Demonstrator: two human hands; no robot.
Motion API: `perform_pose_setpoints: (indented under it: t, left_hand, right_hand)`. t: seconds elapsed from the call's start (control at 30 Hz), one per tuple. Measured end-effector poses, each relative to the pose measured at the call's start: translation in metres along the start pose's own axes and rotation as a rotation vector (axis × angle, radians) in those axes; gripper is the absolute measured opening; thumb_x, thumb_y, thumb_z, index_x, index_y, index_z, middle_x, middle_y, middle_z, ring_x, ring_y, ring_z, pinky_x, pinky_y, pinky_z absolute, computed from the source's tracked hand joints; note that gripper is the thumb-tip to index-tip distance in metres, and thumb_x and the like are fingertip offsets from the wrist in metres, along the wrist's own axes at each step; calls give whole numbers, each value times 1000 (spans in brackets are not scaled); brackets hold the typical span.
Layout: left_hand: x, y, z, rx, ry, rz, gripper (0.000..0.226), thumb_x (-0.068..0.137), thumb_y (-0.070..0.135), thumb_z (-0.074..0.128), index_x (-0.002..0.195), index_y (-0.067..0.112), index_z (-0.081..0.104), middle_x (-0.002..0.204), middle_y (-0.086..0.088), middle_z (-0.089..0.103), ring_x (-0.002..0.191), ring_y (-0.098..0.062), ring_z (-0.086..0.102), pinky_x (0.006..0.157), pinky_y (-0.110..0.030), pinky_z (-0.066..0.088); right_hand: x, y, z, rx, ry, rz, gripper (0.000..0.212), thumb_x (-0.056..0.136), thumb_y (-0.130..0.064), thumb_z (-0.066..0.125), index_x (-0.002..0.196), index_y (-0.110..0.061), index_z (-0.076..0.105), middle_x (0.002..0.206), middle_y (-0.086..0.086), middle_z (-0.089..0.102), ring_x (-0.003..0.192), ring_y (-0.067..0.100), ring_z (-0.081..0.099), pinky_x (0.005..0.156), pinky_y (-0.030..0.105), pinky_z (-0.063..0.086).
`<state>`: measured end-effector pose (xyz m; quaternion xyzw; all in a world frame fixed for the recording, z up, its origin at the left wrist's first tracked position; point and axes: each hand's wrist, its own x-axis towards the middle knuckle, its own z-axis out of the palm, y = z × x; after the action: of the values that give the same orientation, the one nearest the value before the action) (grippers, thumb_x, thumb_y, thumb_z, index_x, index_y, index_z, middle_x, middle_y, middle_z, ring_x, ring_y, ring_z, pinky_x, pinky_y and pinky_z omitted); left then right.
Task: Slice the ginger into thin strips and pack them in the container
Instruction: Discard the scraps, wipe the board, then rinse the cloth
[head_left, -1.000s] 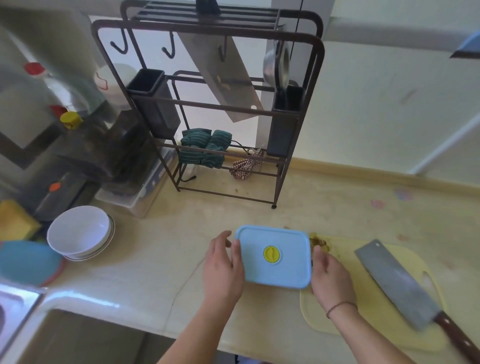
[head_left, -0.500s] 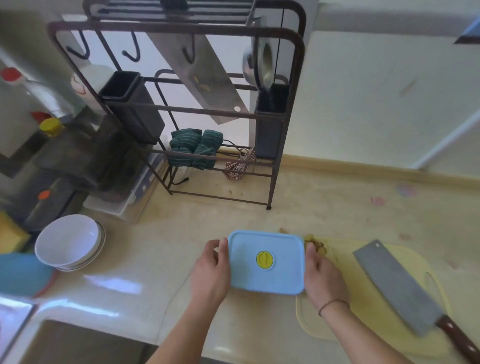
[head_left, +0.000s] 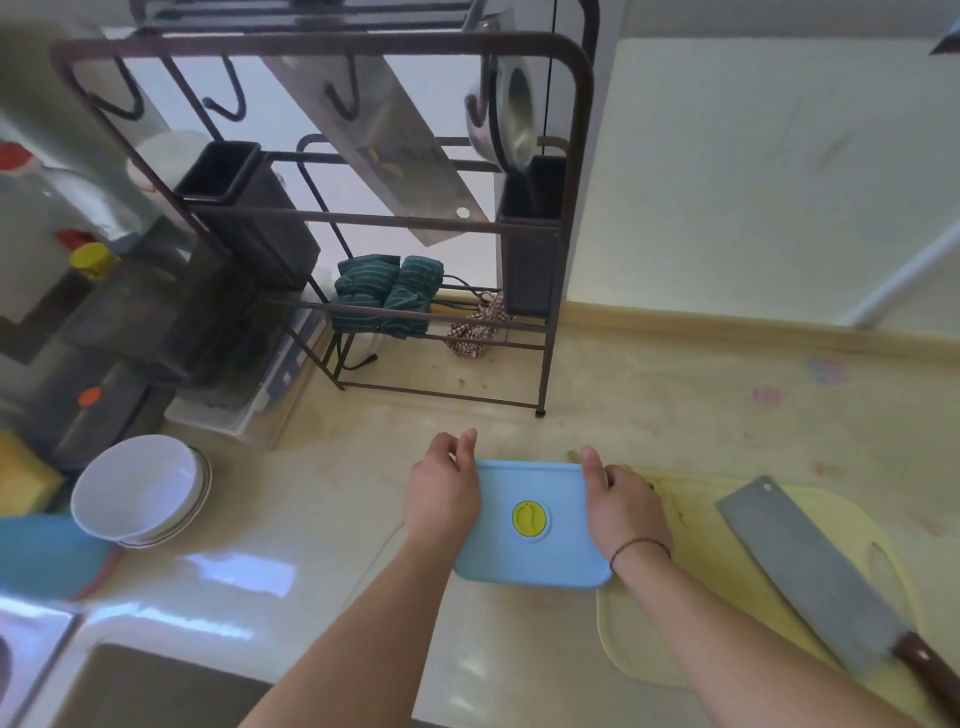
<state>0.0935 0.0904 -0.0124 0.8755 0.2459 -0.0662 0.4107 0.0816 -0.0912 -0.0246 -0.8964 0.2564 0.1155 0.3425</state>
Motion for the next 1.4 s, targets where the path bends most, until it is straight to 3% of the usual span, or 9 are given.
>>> perform_pose_setpoints:
  t: [0.17,0.27,0.33,0.4,0.47,0.53,0.73,1.03,1.4]
  left_hand:
    - [-13,-9,-8,26,71,181,44,99,55,32,113,21,57,110,4,63,103,-20,57,85,-34,44]
    - [-30,-24,-11,215,0,602,74,90,74,33,138,21,50,146,5,47,134,-16,40,111,-34,31]
    - [-39,-31,-9,479,-160,737,108,73,96,25,153,24,31,161,7,25,150,-17,16,122,-46,11]
    - [-41,-34,-10,615,-227,755,132,55,105,22,158,23,18,165,8,14,154,-19,0,122,-52,0]
    - [-39,-33,-9,625,-222,737,142,47,108,23,159,21,15,164,8,15,154,-20,0,123,-53,1]
    - [-38,-31,-9,606,-217,712,143,45,108,26,159,22,17,163,10,17,153,-20,2,123,-53,5]
    - [-41,-28,-11,574,-233,687,133,53,94,55,159,26,12,162,14,14,152,-15,-2,124,-46,1]
    - [-41,-32,-11,467,-203,729,130,54,92,51,158,24,15,161,11,20,152,-16,3,124,-41,-3]
    - [-40,-33,-10,456,-197,748,130,53,94,49,158,25,16,159,10,24,152,-19,8,125,-44,3]
  right_hand:
    - [-14,1,-12,53,107,-72,50,95,-59,33,82,-15,51,81,1,60,68,22,52,58,32,39]
    - [-24,6,-19,-96,285,-735,22,91,-39,47,95,-22,60,93,-5,58,80,15,53,60,27,45]
    - [-19,9,-22,-353,128,-1158,20,86,-36,48,90,-27,65,89,-8,59,80,13,54,52,24,46]
    - [-14,-1,-26,-584,-64,-1269,23,82,-38,44,78,-30,65,79,-9,58,69,14,59,41,24,45]
    - [-17,-16,-31,-743,-138,-1247,31,82,-39,37,71,-28,64,73,-8,59,64,17,62,41,24,43]
    - [-28,-34,-33,-805,-190,-1160,38,89,-40,32,83,-24,66,87,-5,64,80,21,65,56,29,40]
    - [-62,-69,-15,-879,-214,-583,30,99,-35,44,116,-18,62,119,2,65,112,22,61,87,28,44]
    - [-76,-70,-6,-635,-169,-248,21,97,-26,50,114,-17,58,119,2,63,110,23,62,74,27,42]
    - [-74,-73,-10,-773,-149,-287,22,98,-31,47,113,-19,58,113,0,65,103,20,64,68,25,40]
